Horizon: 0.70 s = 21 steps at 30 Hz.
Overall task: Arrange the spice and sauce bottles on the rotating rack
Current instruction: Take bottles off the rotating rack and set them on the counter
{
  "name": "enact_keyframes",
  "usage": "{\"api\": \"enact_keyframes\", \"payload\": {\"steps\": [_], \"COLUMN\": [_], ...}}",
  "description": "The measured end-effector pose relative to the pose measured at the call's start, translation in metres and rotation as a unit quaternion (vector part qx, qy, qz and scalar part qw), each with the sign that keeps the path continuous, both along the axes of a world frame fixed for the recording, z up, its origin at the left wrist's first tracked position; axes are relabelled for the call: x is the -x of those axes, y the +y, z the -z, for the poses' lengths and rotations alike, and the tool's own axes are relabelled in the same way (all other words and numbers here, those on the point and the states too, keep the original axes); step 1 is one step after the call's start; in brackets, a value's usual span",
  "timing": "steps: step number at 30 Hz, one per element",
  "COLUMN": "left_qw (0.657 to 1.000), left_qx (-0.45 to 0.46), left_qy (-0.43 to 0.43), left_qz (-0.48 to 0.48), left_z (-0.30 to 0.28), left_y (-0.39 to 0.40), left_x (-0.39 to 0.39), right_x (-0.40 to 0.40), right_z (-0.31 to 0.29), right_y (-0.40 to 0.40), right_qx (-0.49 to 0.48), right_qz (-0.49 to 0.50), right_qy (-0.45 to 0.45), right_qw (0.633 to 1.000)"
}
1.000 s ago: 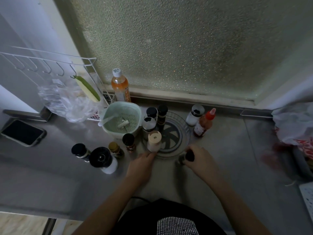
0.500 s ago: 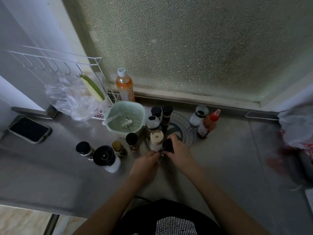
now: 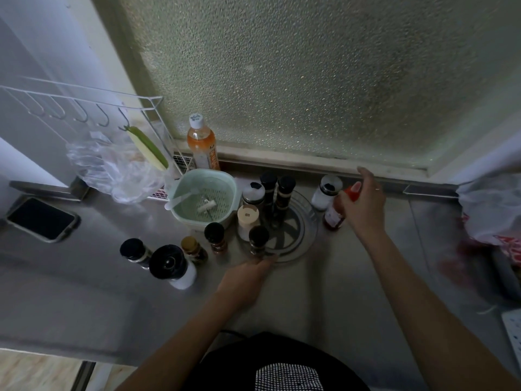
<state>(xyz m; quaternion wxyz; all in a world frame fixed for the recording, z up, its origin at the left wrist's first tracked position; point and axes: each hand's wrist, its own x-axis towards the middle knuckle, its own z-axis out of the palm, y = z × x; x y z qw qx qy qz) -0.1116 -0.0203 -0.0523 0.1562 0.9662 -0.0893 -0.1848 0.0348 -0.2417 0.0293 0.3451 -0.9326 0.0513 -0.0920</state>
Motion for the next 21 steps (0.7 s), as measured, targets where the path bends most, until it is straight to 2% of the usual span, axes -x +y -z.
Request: {"api": "enact_keyframes", "payload": {"steps": [2,5,10,13,17,21], "left_qw": [1.0,1.0,0.999,0.999,0.995,0.988], "left_qx": [-0.003,-0.002,0.011,0.018,0.045,-0.007], "left_qy": [0.011,0.019,0.0,-0.032,-0.086,-0.138], "left_qz": [-0.004,-0.022,-0.044,-0.039,-0.024,0.062], "left_z": [0.001,0.006,0.008,0.004,-0.004,-0.006], "left_y": [0.0,0.005,0.008,0.006,0.007,0.009], "left_x": [-0.002,-0.003,0.002,0.004,0.006,0.008], "right_x": [-0.008,-0.01,0.015,0.035,0.054,0.072], "right_z": [0.009,0.019,-0.01,-0.04,-0.047,-0.025], "right_y": [-0.002,-0.002,0.001,0.015,0.052,0.08], "right_qx": [0.0,0.012,0.011,-0.011,-0.059,-0.007], "right_qz": [-0.053,-0.048,-0.047,-0.094,-0.198,-0.277], "right_qy": [0.058,0.057,-0.011,-0.051,0.028,0.067], "right_qw": [0.997,0.997,0.999,0.994,0.978,0.958]}}
